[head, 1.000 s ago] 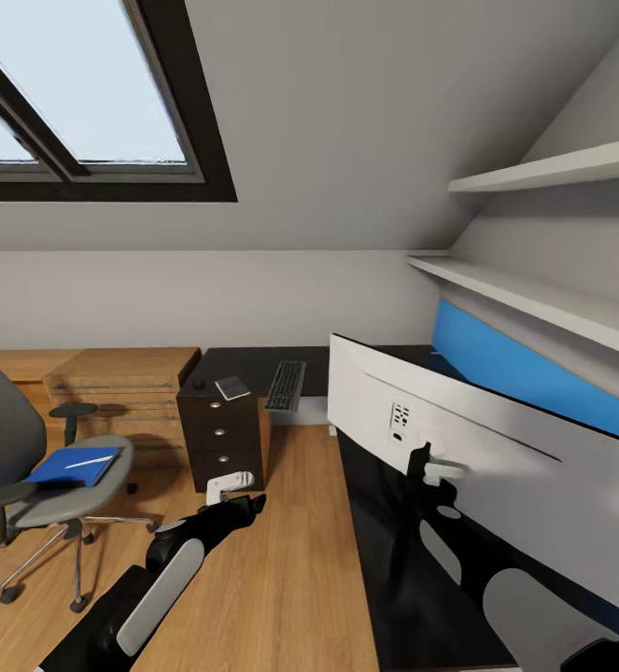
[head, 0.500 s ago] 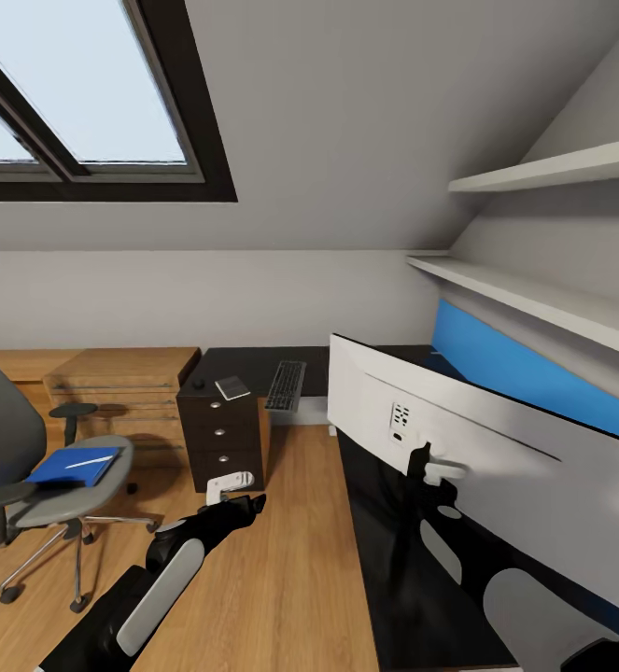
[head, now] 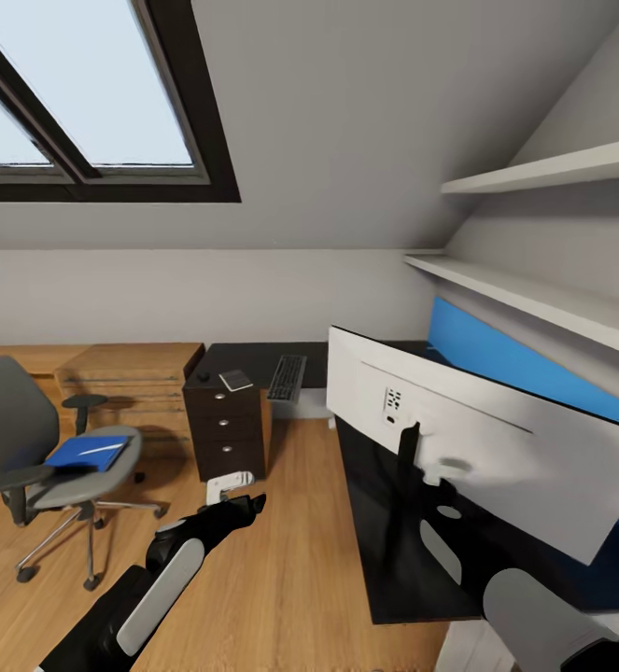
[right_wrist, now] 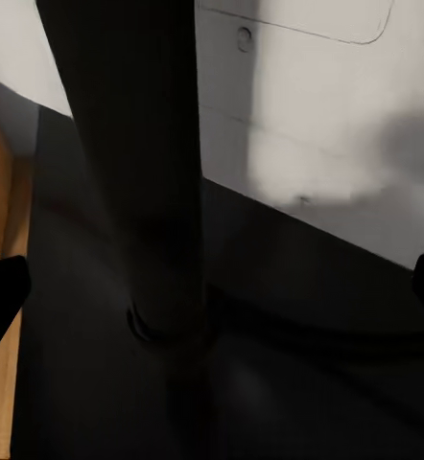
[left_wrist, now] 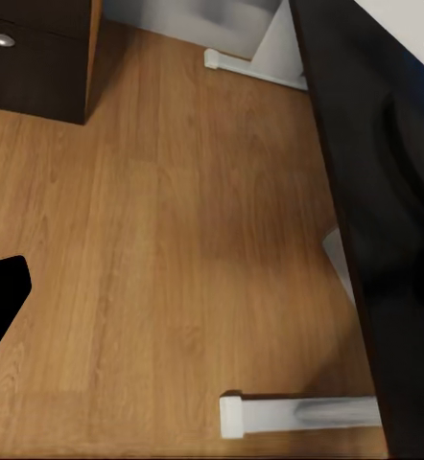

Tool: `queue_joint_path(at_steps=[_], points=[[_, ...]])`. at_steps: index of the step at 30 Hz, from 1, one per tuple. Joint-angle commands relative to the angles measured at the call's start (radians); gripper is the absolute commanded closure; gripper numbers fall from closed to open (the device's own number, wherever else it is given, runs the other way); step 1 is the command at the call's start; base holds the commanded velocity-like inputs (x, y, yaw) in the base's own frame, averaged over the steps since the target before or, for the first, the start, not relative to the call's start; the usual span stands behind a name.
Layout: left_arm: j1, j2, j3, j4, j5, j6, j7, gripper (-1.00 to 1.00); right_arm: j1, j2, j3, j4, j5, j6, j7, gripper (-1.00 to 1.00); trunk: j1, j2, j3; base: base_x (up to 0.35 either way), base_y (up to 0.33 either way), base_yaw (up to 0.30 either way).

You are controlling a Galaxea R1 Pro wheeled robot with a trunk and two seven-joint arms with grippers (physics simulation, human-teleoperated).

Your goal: In the bedroom, organize the workspace by keeping the computer under the desk, ensuring the monitor is on the desk, placing the keyboard on the desk next to the monitor, placing the mouse on the desk next to the keyboard, moving the folder from the swivel chair onto the desk next to the mouse, stacking the notebook on top of the folder with the pen on top of the notebook, and positioning the swivel chair next to the desk.

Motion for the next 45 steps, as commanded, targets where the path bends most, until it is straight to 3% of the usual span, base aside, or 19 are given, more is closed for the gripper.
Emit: queue_joint_path(at_steps=[1, 10, 18, 31, 45], points=[[-0.001, 0.001, -0.003, -0.001, 0.010, 0.000, 0.010, -1.00, -0.001, -0.001, 0.008, 0.000, -0.011, -0.005, -0.005, -1.00, 0.000, -0.001, -0.001, -0.330, 0.000, 0.000], [0.000, 0.001, -0.003, -0.001, 0.010, 0.000, 0.010, -1.00, -0.001, -0.001, 0.008, 0.000, -0.011, -0.005, -0.005, -1.00, 0.000, -0.001, -0.001, -0.319, -0.022, 0.000], [-0.001, 0.001, -0.003, -0.001, 0.010, 0.000, 0.010, -1.00, -0.001, -0.001, 0.008, 0.000, -0.010, -0.005, -0.006, -1.00, 0.000, -0.001, -0.001, -0.175, -0.241, 0.000], [0.000, 0.002, -0.001, 0.010, 0.010, 0.000, 0.011, -1.00, -0.001, -0.001, 0.008, 0.001, -0.010, -0.006, -0.006, -1.00, 0.000, -0.001, -0.001, 0.036, -0.314, 0.000], [0.000, 0.002, 0.023, 0.029, 0.009, 0.000, 0.012, -1.00, -0.001, -0.001, 0.007, 0.001, -0.010, -0.006, -0.007, -1.00, 0.000, -0.001, -0.001, 0.087, -0.087, 0.000]])
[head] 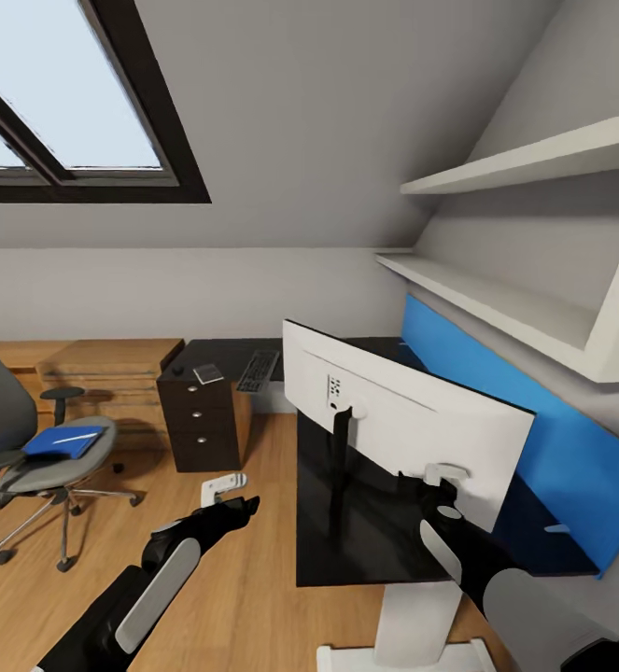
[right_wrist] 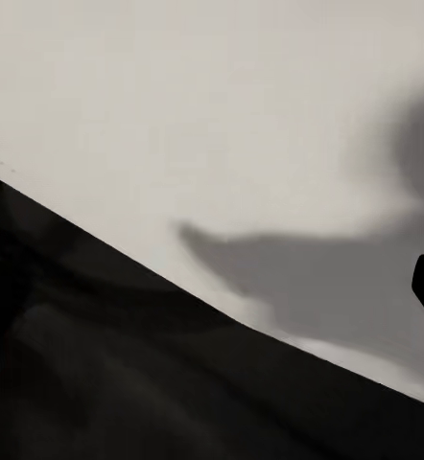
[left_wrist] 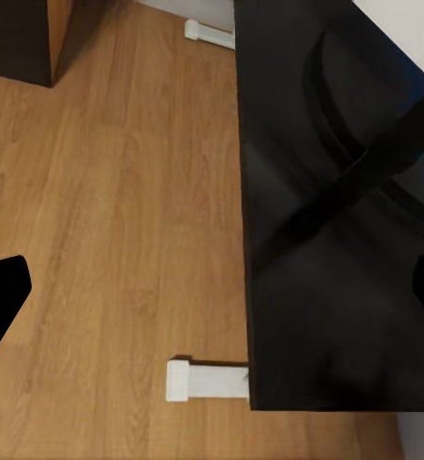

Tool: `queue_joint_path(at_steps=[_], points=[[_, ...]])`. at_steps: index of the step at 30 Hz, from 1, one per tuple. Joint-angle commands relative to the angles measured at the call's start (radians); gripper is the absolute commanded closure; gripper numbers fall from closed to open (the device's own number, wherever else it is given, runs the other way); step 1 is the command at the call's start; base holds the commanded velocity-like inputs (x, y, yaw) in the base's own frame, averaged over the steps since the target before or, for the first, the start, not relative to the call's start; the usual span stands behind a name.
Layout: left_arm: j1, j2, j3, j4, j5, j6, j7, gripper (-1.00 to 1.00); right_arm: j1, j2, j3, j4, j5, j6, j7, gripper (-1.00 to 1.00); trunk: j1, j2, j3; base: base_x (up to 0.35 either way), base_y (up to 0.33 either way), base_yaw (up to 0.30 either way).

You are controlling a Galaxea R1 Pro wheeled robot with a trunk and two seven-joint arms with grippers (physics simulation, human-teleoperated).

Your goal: In the bedroom, organize the workspace by keeping the computer under the desk, ensuring the monitor is on the desk, placing the keyboard on the desk next to the monitor, placing the mouse on the desk next to the keyboard, moving the folder from the swivel chair onto the desk next to the mouse, stacking the notebook on top of the folder with the pen on top of the notebook, and positioning the swivel chair next to the desk.

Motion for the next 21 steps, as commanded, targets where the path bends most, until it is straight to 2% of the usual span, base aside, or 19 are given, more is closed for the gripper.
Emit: queue_joint_path(at_steps=[1, 7, 8, 9, 11, 13, 15, 17, 19, 20, 21], points=[[-0.001, 0.001, -0.003, -0.001, 0.011, 0.000, 0.010, -1.00, -0.001, -0.001, 0.008, 0.000, -0.010, -0.005, -0.006, -1.00, 0.001, -0.001, 0.000, 0.207, -0.190, 0.000], [-0.001, 0.002, 0.001, -0.001, 0.010, -0.001, 0.010, -1.00, -0.001, -0.003, 0.006, 0.001, -0.011, -0.005, -0.009, -1.00, 0.001, -0.001, 0.000, 0.082, -0.076, 0.000], [-0.001, 0.003, 0.009, -0.001, 0.010, -0.001, 0.010, -1.00, -0.001, -0.004, 0.006, 0.001, -0.011, -0.005, -0.009, -1.00, 0.001, -0.001, 0.000, 0.168, -0.066, 0.000], [-0.001, 0.005, 0.035, -0.001, 0.009, -0.001, 0.009, -1.00, -0.001, -0.004, 0.005, 0.002, -0.011, -0.005, -0.008, -1.00, 0.001, -0.001, 0.000, 0.255, -0.102, 0.000], [-0.001, 0.005, 0.055, -0.001, 0.009, -0.001, 0.008, -1.00, -0.001, -0.004, 0.004, 0.005, -0.011, -0.007, -0.008, -1.00, 0.001, -0.001, 0.000, 0.207, -0.084, 0.000], [-0.001, 0.010, 0.062, -0.001, 0.010, 0.000, 0.008, -1.00, -0.001, -0.007, 0.002, 0.007, -0.012, -0.009, -0.008, -1.00, 0.001, -0.001, 0.000, 0.104, -0.043, 0.000], [-0.001, 0.033, 0.069, -0.001, 0.012, -0.001, 0.006, -1.00, -0.001, -0.028, -0.004, 0.009, -0.017, -0.009, -0.007, -1.00, 0.001, -0.001, 0.000, 0.037, -0.014, 0.000], [-0.001, 0.039, 0.077, -0.001, 0.011, -0.001, 0.006, -1.00, -0.001, -0.033, -0.005, 0.009, -0.018, -0.009, -0.007, -1.00, 0.001, -0.001, 0.000, 0.072, -0.005, 0.000], [-0.001, 0.042, 0.099, -0.001, 0.010, -0.001, 0.004, -1.00, -0.001, -0.039, -0.005, 0.010, -0.018, -0.009, -0.007, -1.00, 0.001, -0.001, 0.000, 0.200, -0.002, 0.000], [-0.001, 0.043, 0.136, -0.001, 0.010, 0.001, 0.003, -1.00, -0.001, -0.047, -0.008, 0.010, -0.018, -0.009, -0.006, -1.00, 0.001, -0.001, 0.000, 0.275, -0.001, 0.000], [-0.001, 0.043, 0.143, -0.001, 0.010, 0.001, 0.002, -1.00, -0.001, -0.048, -0.009, 0.010, -0.019, -0.009, -0.006, -1.00, 0.001, -0.001, 0.000, 0.277, -0.001, 0.000]])
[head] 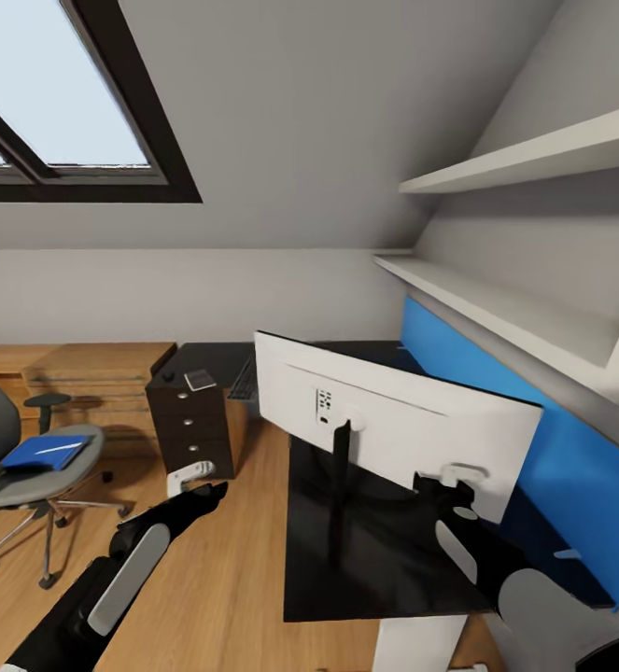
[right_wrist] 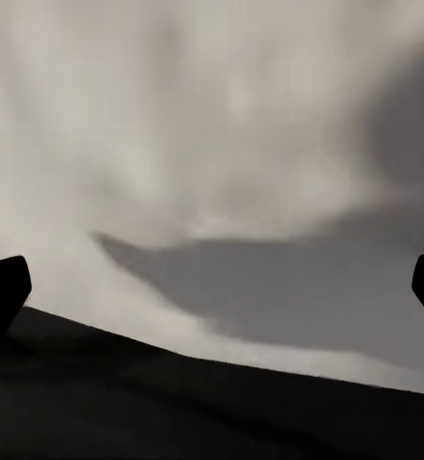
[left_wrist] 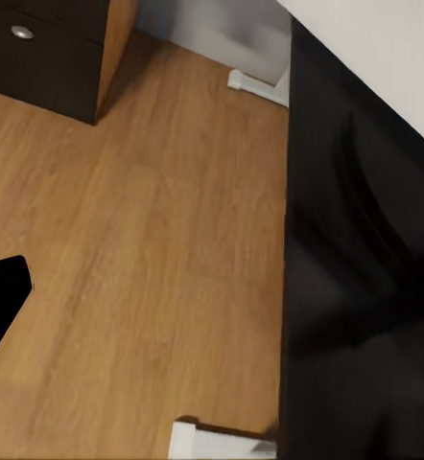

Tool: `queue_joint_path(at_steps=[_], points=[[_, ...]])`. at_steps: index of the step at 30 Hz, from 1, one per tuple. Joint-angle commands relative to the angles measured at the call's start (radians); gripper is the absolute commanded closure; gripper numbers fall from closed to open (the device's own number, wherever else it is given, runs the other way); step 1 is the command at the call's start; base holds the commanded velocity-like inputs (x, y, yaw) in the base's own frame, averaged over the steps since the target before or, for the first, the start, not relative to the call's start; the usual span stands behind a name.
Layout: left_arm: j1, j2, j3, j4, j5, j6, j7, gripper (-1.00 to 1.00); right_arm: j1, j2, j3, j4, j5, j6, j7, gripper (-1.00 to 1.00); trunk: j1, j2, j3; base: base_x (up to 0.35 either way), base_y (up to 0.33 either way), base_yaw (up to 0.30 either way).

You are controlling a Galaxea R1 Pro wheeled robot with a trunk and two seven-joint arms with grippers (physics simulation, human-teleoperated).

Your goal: In the bedroom, organize the workspace by keeping the computer under the desk, ensuring the monitor is on the desk, placing the keyboard on the desk next to the monitor, placing the mouse on the desk next to the keyboard, moving the folder from the swivel chair onto the desk next to the mouse, stacking the notebook on top of the folder with the pen on top of the notebook, and positioning the swivel chair next to the desk.

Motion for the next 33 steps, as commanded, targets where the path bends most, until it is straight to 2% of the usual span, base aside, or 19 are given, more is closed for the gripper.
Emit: queue_joint_path(at_steps=[1, 7, 33], points=[[0.000, 0.002, 0.008, -0.001, 0.011, 0.000, 0.010, -1.00, -0.001, -0.003, 0.007, 0.000, -0.010, -0.005, -0.005, -1.00, 0.001, -0.001, 0.000, 0.270, 0.000, 0.000], [-0.001, 0.003, 0.037, -0.001, 0.011, 0.000, 0.009, -1.00, -0.001, -0.029, -0.011, 0.000, -0.013, -0.003, -0.005, -1.00, 0.001, -0.001, 0.000, 0.278, 0.000, 0.000], [0.000, 0.002, 0.044, -0.001, 0.007, -0.002, 0.010, -1.00, -0.004, -0.050, -0.016, 0.003, -0.013, 0.036, -0.010, -1.00, 0.001, -0.001, 0.000, 0.135, -0.018, 0.000]])
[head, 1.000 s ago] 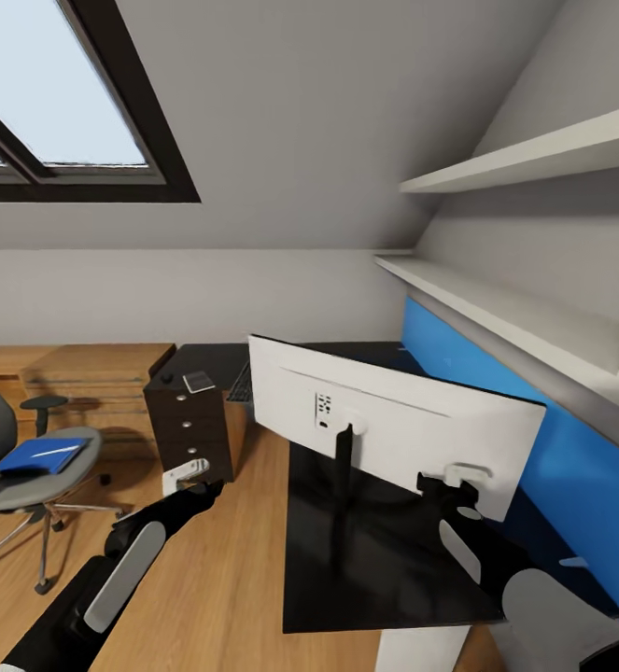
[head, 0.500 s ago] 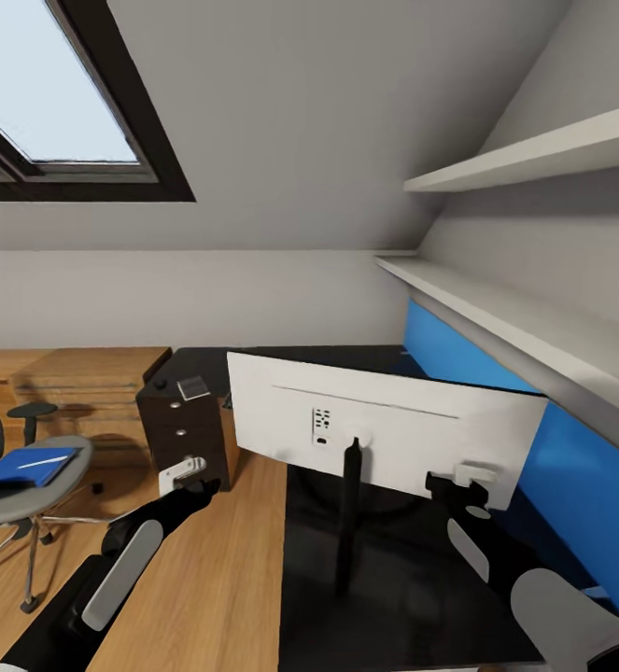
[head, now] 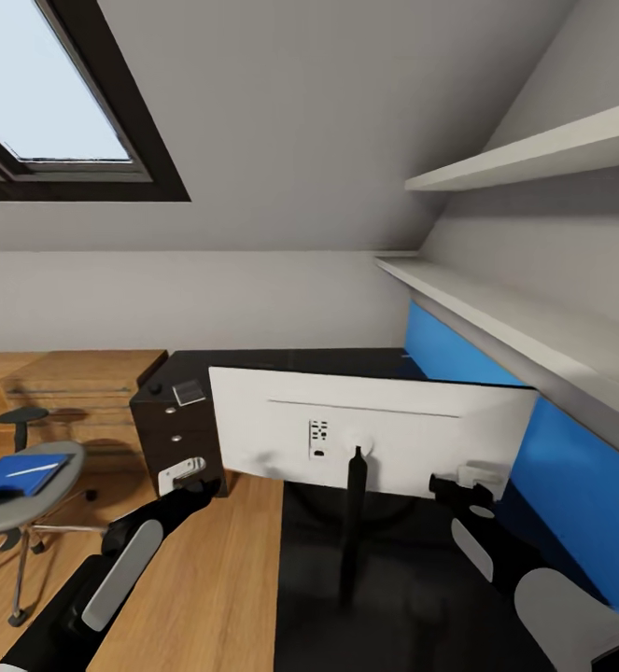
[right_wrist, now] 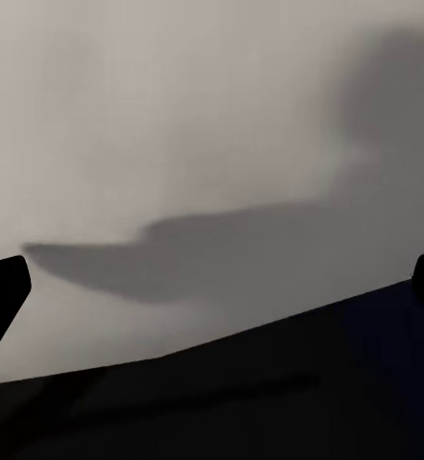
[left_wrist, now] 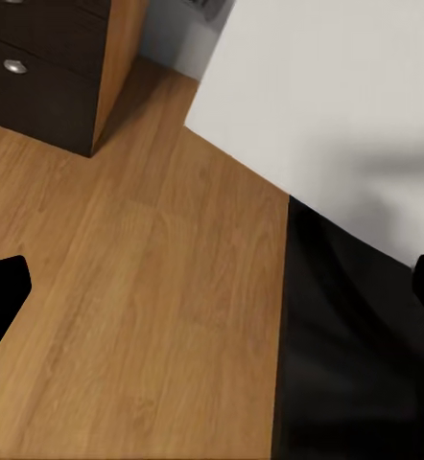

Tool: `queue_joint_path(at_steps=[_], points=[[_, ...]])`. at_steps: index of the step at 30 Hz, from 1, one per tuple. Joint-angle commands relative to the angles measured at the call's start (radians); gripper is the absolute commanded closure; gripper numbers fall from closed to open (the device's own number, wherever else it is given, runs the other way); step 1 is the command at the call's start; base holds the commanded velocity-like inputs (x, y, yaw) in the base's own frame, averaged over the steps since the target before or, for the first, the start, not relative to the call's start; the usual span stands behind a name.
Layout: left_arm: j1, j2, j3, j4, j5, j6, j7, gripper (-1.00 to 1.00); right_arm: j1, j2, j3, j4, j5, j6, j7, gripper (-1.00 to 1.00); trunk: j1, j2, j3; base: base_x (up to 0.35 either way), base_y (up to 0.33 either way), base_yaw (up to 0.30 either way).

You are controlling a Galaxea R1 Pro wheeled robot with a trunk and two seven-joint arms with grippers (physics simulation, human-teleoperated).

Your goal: In the bedroom, organize the workspace by keeping the computer under the desk, ensuring the monitor is on the desk, placing the keyboard on the desk next to the monitor, placing the mouse on the desk next to the keyboard, moving the folder from the swivel chair onto the desk next to the mouse, stacking the notebook on top of the folder with the pen on top of the notebook, and positioning the swivel chair next to the desk.

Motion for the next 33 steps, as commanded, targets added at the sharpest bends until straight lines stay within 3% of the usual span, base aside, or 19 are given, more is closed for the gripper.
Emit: queue_joint_path(at_steps=[1, 4, 6, 13, 17, 21, 33], points=[[-0.001, 0.001, -0.002, -0.001, 0.011, -0.001, 0.011, -1.00, -0.001, -0.001, 0.008, 0.000, -0.011, -0.002, -0.006, -1.00, 0.001, -0.001, 0.000, 0.110, -0.003, 0.000], [-0.001, 0.015, 0.044, 0.019, 0.013, -0.003, 0.015, -1.00, -0.001, -0.003, 0.008, -0.001, -0.011, 0.002, -0.006, -1.00, 0.001, -0.001, 0.000, 0.092, -0.001, 0.000], [-0.001, 0.021, 0.117, 0.037, 0.014, -0.004, 0.015, -1.00, -0.001, -0.003, 0.008, -0.002, -0.011, 0.003, -0.006, -1.00, 0.001, -0.001, 0.000, 0.030, 0.000, 0.000], [-0.001, 0.025, 0.302, 0.071, 0.016, -0.005, 0.014, -1.00, -0.001, -0.003, 0.008, -0.002, -0.012, 0.004, -0.006, -1.00, 0.001, -0.001, 0.000, 0.008, 0.000, 0.000], [-0.001, 0.023, 0.430, 0.082, 0.015, -0.005, 0.018, -1.00, -0.001, -0.003, -0.004, -0.002, -0.013, 0.004, -0.005, -1.00, 0.001, -0.001, 0.000, 0.001, 0.000, 0.000], [-0.001, 0.021, 0.471, 0.086, 0.015, -0.004, 0.019, -1.00, -0.001, -0.003, -0.047, -0.004, -0.013, -0.003, -0.003, -1.00, 0.001, -0.001, 0.000, 0.000, 0.000, 0.000], [-0.001, 0.022, 0.480, 0.091, 0.013, -0.006, 0.014, -1.00, -0.001, -0.002, -0.055, -0.008, -0.013, -0.011, 0.000, -1.00, 0.001, -0.001, 0.000, 0.000, 0.000, 0.000]])
